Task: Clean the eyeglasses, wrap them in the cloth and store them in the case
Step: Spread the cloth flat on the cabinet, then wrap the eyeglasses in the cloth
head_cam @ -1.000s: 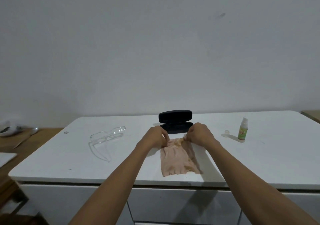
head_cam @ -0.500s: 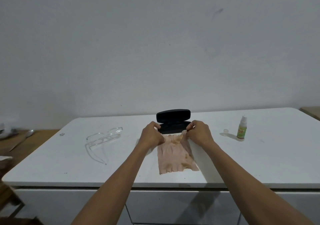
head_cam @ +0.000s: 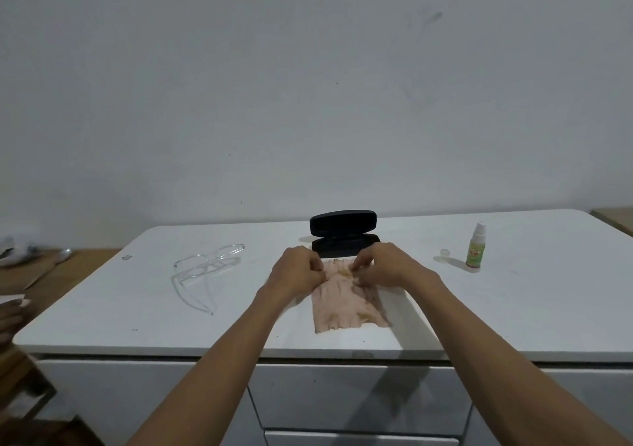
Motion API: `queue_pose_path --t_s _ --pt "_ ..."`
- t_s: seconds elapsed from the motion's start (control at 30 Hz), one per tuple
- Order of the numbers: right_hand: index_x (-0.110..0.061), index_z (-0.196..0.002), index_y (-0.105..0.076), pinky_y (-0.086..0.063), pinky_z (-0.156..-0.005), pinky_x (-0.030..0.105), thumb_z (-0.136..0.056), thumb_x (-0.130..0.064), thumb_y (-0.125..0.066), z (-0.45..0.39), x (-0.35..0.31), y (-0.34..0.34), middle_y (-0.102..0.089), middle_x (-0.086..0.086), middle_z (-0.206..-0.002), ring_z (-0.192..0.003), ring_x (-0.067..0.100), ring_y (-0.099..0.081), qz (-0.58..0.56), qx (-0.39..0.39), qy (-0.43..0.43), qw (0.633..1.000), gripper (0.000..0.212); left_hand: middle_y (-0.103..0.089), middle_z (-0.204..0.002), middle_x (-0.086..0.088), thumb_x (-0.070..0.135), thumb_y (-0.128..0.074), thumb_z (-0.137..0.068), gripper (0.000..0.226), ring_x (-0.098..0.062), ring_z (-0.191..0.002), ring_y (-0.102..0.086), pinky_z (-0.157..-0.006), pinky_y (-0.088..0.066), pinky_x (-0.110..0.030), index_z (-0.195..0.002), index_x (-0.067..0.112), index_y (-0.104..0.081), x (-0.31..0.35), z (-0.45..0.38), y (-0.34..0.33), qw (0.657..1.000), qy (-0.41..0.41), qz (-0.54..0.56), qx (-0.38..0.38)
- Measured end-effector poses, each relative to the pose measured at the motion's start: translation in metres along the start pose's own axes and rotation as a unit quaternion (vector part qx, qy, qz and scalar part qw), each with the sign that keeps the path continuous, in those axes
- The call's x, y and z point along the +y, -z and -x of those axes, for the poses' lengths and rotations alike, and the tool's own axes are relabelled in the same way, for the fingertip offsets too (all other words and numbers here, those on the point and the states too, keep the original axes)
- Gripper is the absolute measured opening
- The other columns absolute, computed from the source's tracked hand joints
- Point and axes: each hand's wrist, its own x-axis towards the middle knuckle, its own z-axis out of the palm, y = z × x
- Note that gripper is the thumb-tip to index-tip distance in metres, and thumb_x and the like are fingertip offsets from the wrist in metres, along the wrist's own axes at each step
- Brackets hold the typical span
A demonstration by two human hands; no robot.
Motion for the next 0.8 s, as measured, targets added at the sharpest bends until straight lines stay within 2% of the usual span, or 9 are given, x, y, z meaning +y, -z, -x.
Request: queue_pose_path --t_s 0.07,0.17,0.23,0.3,0.4,0.5,0.57,0.67,0.8 --pt "-0.026 -0.112 -0.078 -0.055 -0.092 0.032 -0.081 -0.026 -0.077 0.001 -0.003 0.002 -0.068 -0.009 -0.107 -0.102 0.014 -0.065 0.026 0.002 -0.006 1.000 0.031 -0.066 -0.092 0.008 0.025 -0.075 -0.082 0.009 -0.013 -0.085 -0.066 -0.072 -0.052 -0.029 -0.090 0.021 -0.076 -0.003 0.003 0.000 1.000 -0.020 -0.014 0.009" --pt "-0.021 -0.111 -0.076 -0.057 -0.088 0.036 -0.083 -0.021 -0.072 0.000 -0.013 0.003 -0.067 -0.003 -0.108 -0.102 0.020 -0.066 0.051 0.028 0.010 0.998 0.028 -0.062 -0.102 0.004 0.033 -0.077 -0.083 0.025 -0.013 -0.095 -0.060 -0.077 -0.045 -0.026 -0.106 0.022 -0.075 -0.014 0.007 0.007 0.999 -0.042 -0.023 0.016" --pt "-0.019 -0.097 -0.075 -0.056 -0.080 0.038 -0.081 -0.017 -0.071 -0.003 -0.023 0.002 -0.072 -0.002 -0.098 -0.093 0.023 -0.068 0.025 0.056 0.038 0.997 0.017 -0.064 -0.102 0.003 0.037 -0.076 -0.085 0.025 -0.016 -0.101 -0.059 -0.081 -0.048 -0.031 -0.106 0.023 -0.074 -0.025 0.009 0.019 0.998 -0.047 -0.026 0.034" --pt "-0.022 -0.089 -0.072 -0.053 -0.070 0.032 -0.079 -0.010 -0.069 -0.008 -0.038 -0.004 -0.071 -0.006 -0.087 -0.085 0.021 -0.067 0.002 0.068 0.065 0.996 0.016 -0.065 -0.099 0.005 0.035 -0.075 -0.087 0.022 -0.018 -0.102 -0.058 -0.085 -0.050 -0.035 -0.105 0.024 -0.073 -0.038 0.014 0.034 0.996 -0.048 -0.020 0.066" --pt "-0.020 -0.097 -0.075 -0.052 -0.068 0.027 -0.081 -0.011 -0.071 -0.017 -0.070 -0.018 -0.074 -0.004 -0.091 -0.086 0.017 -0.068 -0.025 0.073 0.109 0.991 0.018 -0.069 -0.098 0.005 0.026 -0.070 -0.091 0.017 -0.020 -0.101 -0.056 -0.086 -0.050 -0.039 -0.107 0.023 -0.073 -0.064 0.026 0.060 0.990 -0.047 -0.018 0.134" --pt "-0.022 -0.106 -0.075 -0.055 -0.079 0.033 -0.086 -0.021 -0.075 -0.028 -0.105 -0.041 -0.072 -0.006 -0.097 -0.090 0.013 -0.063 -0.024 0.079 0.146 0.986 0.020 -0.072 -0.100 0.000 0.011 -0.062 -0.093 0.022 -0.026 -0.104 -0.056 -0.086 -0.050 -0.039 -0.108 0.020 -0.075 -0.096 0.042 0.085 0.980 -0.028 -0.041 0.194" --pt "-0.021 -0.112 -0.073 -0.050 -0.077 0.032 -0.089 -0.024 -0.073 -0.034 -0.127 -0.057 -0.072 -0.005 -0.104 -0.093 0.014 -0.061 0.002 0.084 0.174 0.981 0.023 -0.072 -0.102 -0.005 0.003 -0.060 -0.090 0.027 -0.030 -0.105 -0.056 -0.086 -0.050 -0.041 -0.106 0.018 -0.076 -0.116 0.054 0.100 0.973 -0.010 -0.076 0.219" --pt "-0.022 -0.122 -0.069 -0.042 -0.076 0.032 -0.094 -0.024 -0.068 -0.043 -0.155 -0.081 -0.069 -0.003 -0.112 -0.107 0.019 -0.059 0.030 0.091 0.211 0.973 0.028 -0.071 -0.108 -0.006 -0.004 -0.060 -0.082 0.035 -0.033 -0.106 -0.056 -0.086 -0.050 -0.044 -0.103 0.018 -0.078 -0.145 0.070 0.113 0.966 0.016 -0.108 0.233" --pt "-0.025 -0.132 -0.064 -0.047 -0.077 0.034 -0.095 -0.020 -0.064 -0.055 -0.184 -0.106 -0.065 0.000 -0.118 -0.115 0.022 -0.057 0.068 0.112 0.228 0.965 0.038 -0.068 -0.117 -0.006 -0.007 -0.063 -0.076 0.040 -0.032 -0.109 -0.055 -0.086 -0.049 -0.041 -0.106 0.017 -0.077 -0.174 0.082 0.121 0.965 0.028 -0.144 0.218"
